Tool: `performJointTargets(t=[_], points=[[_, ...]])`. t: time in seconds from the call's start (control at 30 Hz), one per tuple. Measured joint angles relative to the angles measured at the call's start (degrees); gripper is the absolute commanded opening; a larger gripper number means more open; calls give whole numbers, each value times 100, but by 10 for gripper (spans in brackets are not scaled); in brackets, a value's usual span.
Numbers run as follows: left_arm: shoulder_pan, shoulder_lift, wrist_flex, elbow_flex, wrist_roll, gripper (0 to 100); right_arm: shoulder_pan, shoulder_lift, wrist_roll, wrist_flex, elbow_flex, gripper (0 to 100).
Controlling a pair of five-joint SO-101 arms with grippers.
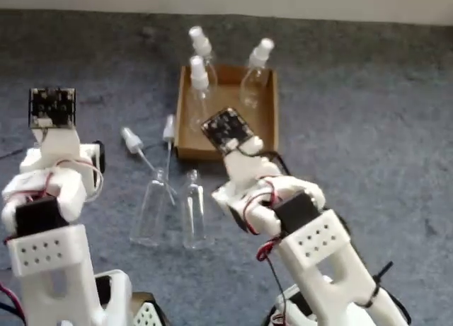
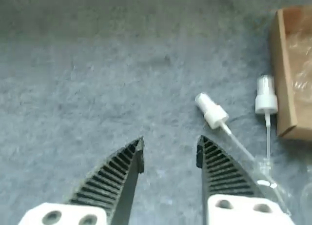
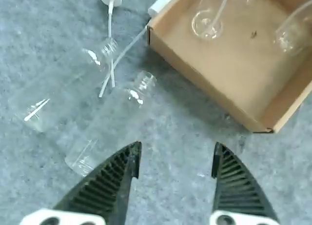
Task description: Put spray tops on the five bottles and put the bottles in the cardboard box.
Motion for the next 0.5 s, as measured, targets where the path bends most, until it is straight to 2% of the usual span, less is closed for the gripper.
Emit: performJointTargets(t=[0.17,0.27,0.4,0.5], points=[[-308,1837,1143,-1890,-18,142,-53,1169,-440,0,-246,189],[-466,2936,1582,-2989,-18,167,-360,1811,-677,0,-668,193],[-835,4035,1829,-4044,-18,267,-932,2435,-1029,-167,-1029,272],[-1090,4607,1846,-4466,-9,274,-1248,2840,-1108,-598,-1108,314]])
